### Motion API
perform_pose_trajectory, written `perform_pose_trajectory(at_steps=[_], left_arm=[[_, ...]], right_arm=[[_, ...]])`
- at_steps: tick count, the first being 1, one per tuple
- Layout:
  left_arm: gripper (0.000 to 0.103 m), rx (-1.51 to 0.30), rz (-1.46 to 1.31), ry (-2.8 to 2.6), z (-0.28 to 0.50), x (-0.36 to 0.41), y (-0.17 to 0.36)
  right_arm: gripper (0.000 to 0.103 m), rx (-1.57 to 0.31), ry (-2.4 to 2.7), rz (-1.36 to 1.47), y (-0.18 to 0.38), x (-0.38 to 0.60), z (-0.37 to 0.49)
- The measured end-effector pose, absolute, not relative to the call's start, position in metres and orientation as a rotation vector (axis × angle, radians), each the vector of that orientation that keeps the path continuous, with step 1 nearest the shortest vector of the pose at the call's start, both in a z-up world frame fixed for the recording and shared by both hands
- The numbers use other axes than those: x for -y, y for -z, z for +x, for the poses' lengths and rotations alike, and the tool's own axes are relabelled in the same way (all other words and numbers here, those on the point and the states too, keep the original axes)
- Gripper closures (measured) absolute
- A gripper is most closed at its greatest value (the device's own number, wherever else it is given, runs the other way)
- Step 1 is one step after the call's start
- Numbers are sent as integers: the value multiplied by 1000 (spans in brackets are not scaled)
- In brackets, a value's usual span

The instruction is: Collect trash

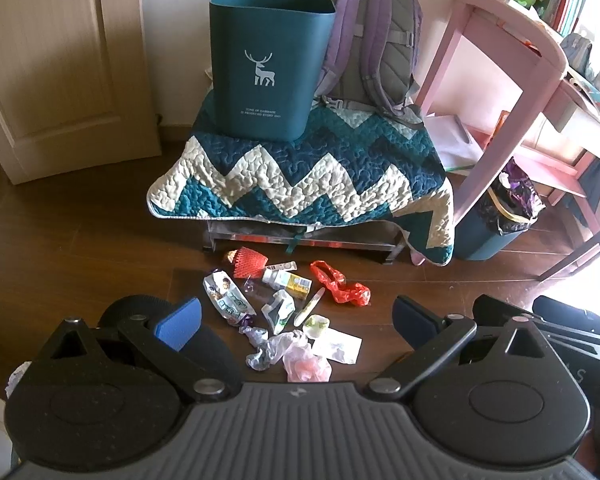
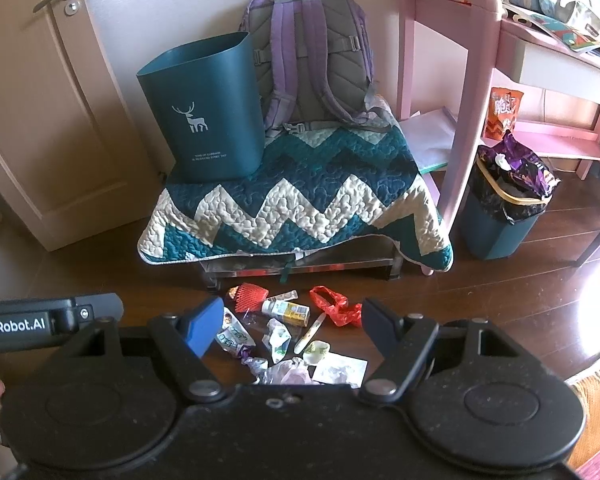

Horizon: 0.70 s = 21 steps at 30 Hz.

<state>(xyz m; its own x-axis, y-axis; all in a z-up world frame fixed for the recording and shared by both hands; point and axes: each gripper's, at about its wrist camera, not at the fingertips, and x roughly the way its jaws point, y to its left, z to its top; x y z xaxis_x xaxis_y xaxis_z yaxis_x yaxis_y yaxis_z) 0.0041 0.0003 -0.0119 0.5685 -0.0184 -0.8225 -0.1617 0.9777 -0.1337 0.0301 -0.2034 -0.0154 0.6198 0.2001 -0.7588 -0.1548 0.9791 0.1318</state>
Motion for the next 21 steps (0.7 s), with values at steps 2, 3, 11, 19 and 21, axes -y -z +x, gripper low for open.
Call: perform_pose_trajectory(at_steps=[2, 3, 11, 19, 21], left_arm=[[1, -965, -204, -87, 5, -2, 13], [1, -966, -205, -87, 5, -3, 12], [0, -965, -205, -88, 5, -2, 13], [1, -938, -181, -99, 1, -3, 10], [1, -927, -173, -102, 0, -3, 8]], right_arm=[[27, -881, -205, 57, 16, 204, 31], [27, -881, -205, 59, 16, 204, 31], [27, -882, -204, 61, 17, 204, 30], [27, -881, -206, 58, 16, 204, 30], [27, -881, -206, 56, 16, 203, 30]])
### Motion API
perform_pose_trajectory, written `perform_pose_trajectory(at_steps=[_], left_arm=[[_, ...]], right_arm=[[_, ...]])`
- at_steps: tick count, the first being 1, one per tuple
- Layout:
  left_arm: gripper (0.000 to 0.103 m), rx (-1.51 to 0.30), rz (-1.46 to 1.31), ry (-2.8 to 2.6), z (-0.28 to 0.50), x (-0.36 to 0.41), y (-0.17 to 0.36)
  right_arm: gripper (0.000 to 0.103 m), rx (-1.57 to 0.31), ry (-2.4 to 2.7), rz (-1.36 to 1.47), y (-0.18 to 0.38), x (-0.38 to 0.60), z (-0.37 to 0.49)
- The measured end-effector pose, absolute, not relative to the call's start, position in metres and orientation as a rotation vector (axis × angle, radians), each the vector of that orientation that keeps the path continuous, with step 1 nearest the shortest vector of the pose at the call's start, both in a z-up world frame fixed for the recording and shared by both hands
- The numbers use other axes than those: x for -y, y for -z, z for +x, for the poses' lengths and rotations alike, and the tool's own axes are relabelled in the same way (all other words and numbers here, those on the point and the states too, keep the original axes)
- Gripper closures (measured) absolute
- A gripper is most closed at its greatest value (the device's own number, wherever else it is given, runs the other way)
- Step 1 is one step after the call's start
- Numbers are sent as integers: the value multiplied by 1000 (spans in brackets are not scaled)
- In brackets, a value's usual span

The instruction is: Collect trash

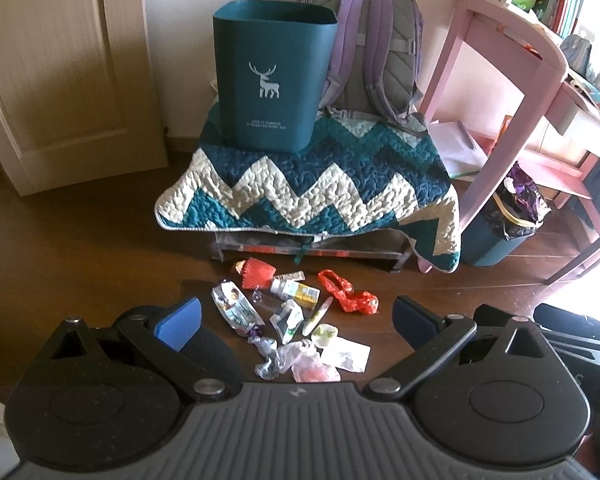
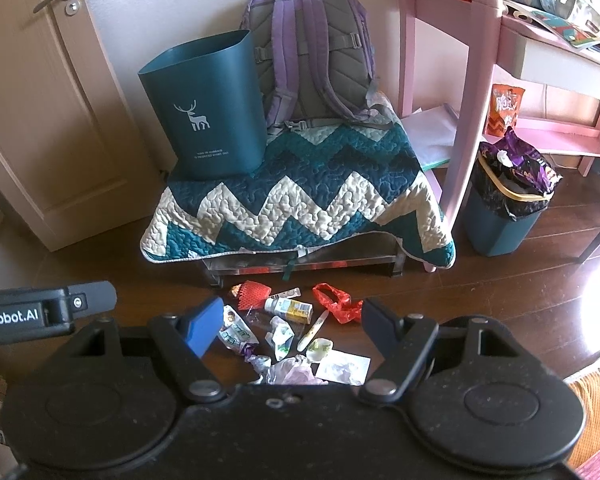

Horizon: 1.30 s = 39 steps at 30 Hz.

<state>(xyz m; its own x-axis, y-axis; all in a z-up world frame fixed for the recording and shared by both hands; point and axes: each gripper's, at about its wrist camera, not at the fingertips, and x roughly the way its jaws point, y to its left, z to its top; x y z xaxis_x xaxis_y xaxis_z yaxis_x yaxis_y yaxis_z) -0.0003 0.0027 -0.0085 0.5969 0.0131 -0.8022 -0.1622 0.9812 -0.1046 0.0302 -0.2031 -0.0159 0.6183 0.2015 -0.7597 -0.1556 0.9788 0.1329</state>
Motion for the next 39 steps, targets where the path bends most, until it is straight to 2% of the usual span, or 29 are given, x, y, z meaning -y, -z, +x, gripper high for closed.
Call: perform_pose_trajectory(at_steps=[39], left_arm=[[1, -883, -101, -147, -10, -4, -6]], right_arm=[[27, -824, -247, 46, 3, 186, 21]])
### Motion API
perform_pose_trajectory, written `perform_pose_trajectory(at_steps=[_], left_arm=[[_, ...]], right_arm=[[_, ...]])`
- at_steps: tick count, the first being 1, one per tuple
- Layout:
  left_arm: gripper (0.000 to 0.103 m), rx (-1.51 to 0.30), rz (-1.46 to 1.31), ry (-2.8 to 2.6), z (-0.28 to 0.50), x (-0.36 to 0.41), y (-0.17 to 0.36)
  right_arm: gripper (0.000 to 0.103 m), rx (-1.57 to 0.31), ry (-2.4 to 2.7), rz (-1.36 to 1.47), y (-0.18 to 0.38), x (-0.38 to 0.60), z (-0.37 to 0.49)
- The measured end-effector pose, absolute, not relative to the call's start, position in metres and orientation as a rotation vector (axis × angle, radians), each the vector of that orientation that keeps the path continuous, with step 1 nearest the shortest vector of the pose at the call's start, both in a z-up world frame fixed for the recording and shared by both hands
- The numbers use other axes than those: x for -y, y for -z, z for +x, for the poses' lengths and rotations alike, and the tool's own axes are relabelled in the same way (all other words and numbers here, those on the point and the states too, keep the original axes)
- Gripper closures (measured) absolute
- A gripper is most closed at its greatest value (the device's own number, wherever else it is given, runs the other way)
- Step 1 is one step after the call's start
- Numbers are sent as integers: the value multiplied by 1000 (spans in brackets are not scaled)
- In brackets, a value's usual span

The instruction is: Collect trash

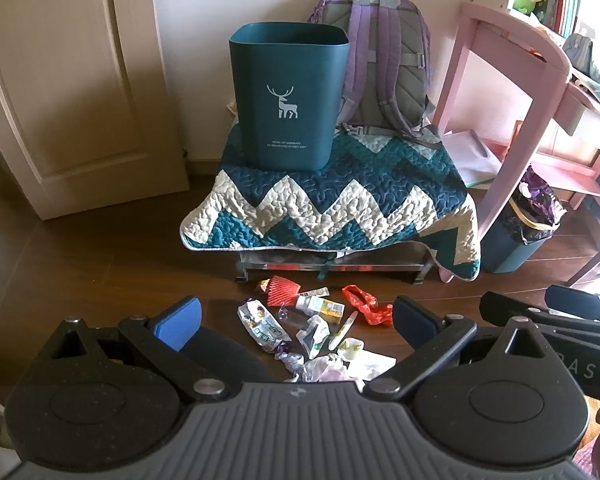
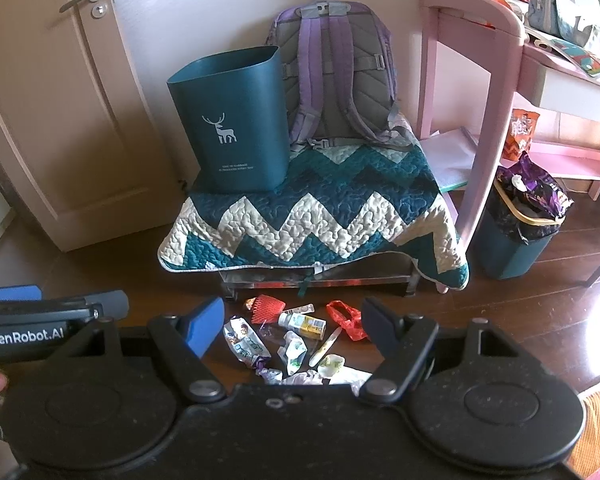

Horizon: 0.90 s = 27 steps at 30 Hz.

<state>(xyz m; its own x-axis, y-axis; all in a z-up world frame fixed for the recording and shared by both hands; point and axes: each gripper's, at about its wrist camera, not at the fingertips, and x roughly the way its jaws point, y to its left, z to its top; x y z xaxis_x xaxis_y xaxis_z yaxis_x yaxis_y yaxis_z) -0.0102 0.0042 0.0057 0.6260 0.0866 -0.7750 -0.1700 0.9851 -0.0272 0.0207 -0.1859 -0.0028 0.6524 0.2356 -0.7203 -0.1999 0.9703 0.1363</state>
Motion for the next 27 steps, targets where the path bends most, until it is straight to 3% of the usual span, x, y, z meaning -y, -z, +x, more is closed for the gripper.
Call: perform_pose_trajectory(at_steps=[18, 27], left_arm=[[1, -883, -153, -160, 4, -3, 0], [1, -919, -124, -184, 67, -20, 36]], right_arm=[[27, -838, -280, 26, 16, 203, 50], [27, -852, -252, 7, 68, 206, 129]])
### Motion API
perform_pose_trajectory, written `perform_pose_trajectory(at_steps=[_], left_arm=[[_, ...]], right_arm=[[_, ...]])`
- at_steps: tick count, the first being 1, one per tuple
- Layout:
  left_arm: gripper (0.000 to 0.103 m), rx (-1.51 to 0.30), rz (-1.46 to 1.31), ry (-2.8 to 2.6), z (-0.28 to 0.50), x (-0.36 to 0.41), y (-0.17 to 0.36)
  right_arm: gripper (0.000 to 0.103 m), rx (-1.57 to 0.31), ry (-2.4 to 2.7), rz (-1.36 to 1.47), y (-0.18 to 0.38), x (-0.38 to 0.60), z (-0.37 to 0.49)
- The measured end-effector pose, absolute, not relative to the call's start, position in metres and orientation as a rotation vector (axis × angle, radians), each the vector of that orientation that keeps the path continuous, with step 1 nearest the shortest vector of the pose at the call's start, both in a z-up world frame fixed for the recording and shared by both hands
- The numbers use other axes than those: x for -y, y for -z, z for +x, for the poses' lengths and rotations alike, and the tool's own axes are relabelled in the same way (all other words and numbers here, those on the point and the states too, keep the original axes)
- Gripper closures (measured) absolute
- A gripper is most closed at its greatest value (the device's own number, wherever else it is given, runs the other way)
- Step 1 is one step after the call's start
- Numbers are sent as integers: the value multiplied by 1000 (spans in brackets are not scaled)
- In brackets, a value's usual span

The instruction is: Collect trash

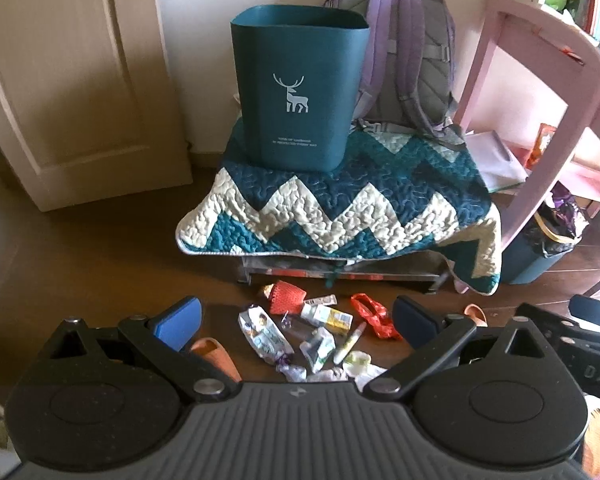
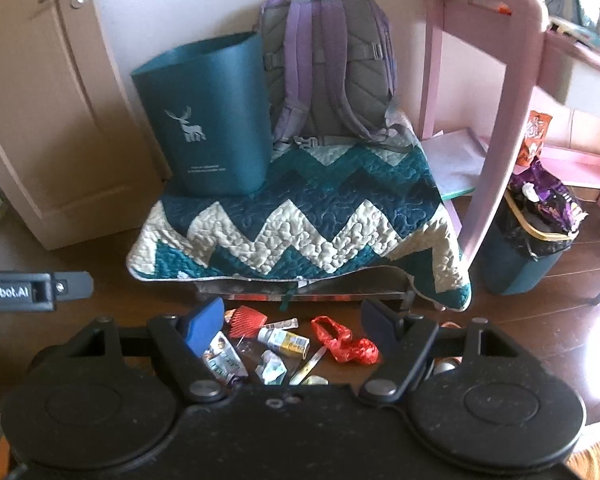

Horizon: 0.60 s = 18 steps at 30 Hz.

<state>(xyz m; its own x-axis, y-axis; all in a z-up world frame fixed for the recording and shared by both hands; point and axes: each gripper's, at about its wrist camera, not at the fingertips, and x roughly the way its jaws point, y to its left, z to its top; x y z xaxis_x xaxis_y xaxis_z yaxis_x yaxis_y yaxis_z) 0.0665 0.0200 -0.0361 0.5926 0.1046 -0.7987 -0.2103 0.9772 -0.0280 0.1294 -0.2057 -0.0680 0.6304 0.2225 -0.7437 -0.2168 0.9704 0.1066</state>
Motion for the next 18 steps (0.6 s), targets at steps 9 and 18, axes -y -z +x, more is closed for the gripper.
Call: perform_pose_trajectory(at_steps=[9, 18], left_arm=[[1, -937, -72, -129, 168, -66, 115], [1, -1152, 28, -52, 256, -115, 250]], right_arm=[[27, -927, -329, 23, 161, 185, 207], [27, -1114, -357, -64, 284, 144, 273]])
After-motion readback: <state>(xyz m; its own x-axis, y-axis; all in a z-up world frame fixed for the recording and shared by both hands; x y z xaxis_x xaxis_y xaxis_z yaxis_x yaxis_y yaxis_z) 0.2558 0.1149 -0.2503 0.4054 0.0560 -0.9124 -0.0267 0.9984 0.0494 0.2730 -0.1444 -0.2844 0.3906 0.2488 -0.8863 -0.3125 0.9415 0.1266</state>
